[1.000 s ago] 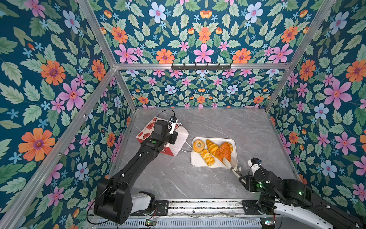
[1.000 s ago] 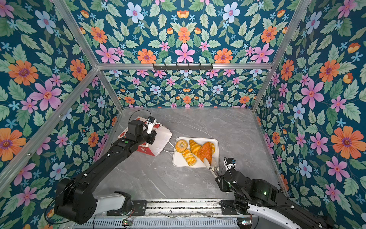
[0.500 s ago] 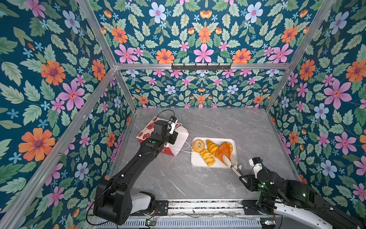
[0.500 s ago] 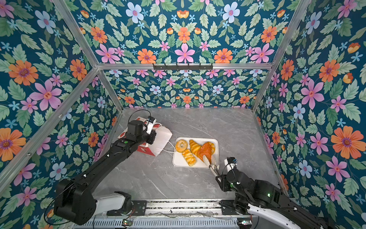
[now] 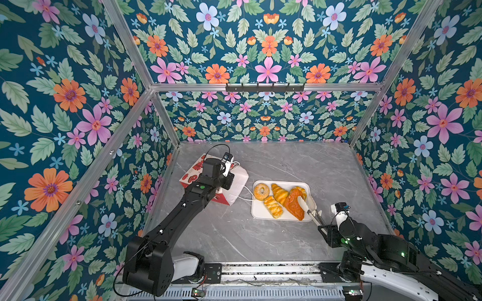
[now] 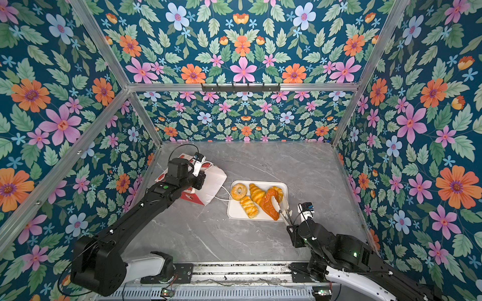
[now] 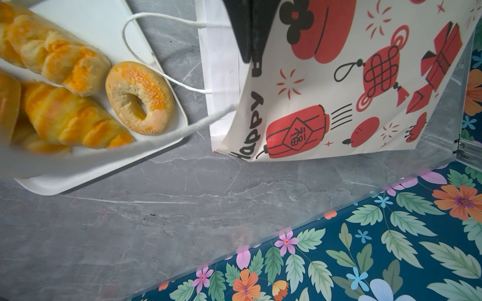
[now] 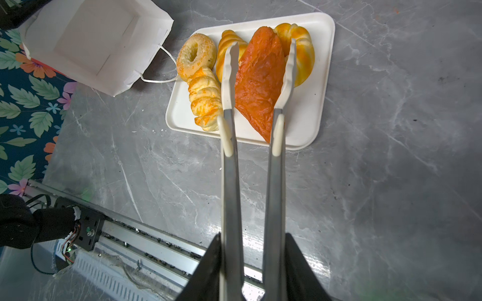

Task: Take the fake bread out of the paper bag
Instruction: 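Draw the right gripper back and set the tongs on the table beside the tray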

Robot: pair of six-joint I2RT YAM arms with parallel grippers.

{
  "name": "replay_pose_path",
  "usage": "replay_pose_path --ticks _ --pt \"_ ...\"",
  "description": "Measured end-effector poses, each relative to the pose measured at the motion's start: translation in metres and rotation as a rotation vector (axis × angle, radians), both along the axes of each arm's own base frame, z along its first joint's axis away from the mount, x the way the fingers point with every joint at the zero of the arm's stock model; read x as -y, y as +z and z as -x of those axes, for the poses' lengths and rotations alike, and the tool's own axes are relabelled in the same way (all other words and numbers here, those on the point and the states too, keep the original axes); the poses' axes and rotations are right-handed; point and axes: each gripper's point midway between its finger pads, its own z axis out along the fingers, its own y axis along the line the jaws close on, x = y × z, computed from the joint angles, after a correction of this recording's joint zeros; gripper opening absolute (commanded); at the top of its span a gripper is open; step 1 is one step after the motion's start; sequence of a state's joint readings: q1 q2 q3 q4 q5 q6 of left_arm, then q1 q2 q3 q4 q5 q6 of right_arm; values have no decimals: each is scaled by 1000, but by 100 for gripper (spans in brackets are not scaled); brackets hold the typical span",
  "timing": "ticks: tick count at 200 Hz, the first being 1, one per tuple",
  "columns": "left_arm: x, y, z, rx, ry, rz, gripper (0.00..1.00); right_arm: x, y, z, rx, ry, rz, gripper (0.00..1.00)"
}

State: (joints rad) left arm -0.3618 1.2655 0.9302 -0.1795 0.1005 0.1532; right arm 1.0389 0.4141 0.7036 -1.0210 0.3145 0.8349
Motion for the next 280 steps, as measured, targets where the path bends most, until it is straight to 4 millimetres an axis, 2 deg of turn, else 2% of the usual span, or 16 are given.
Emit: replay_pose_path --ticks 33,95,124,143,174,211,247,280 --pt "0 2 0 5 0 2 0 16 6 -13 79 -81 48 35" --pt "0 4 3 10 5 19 0 63 9 -43 175 -351 250 34" --pt "0 6 4 13 0 25 0 85 -10 -53 135 -489 260 34" --pt "1 7 5 16 -4 29 0 92 -27 -59 68 -545 239 34" --pt "2 8 7 16 -13 39 0 94 -50 -78 -29 -577 198 34" --pt "3 9 8 19 -16 44 0 96 -74 -112 -130 -580 161 34" --pt "2 10 10 24 -15 48 0 92 -83 -141 -190 -555 136 35" --pt "3 11 9 28 -16 51 0 101 -104 -155 -266 -586 84 36"
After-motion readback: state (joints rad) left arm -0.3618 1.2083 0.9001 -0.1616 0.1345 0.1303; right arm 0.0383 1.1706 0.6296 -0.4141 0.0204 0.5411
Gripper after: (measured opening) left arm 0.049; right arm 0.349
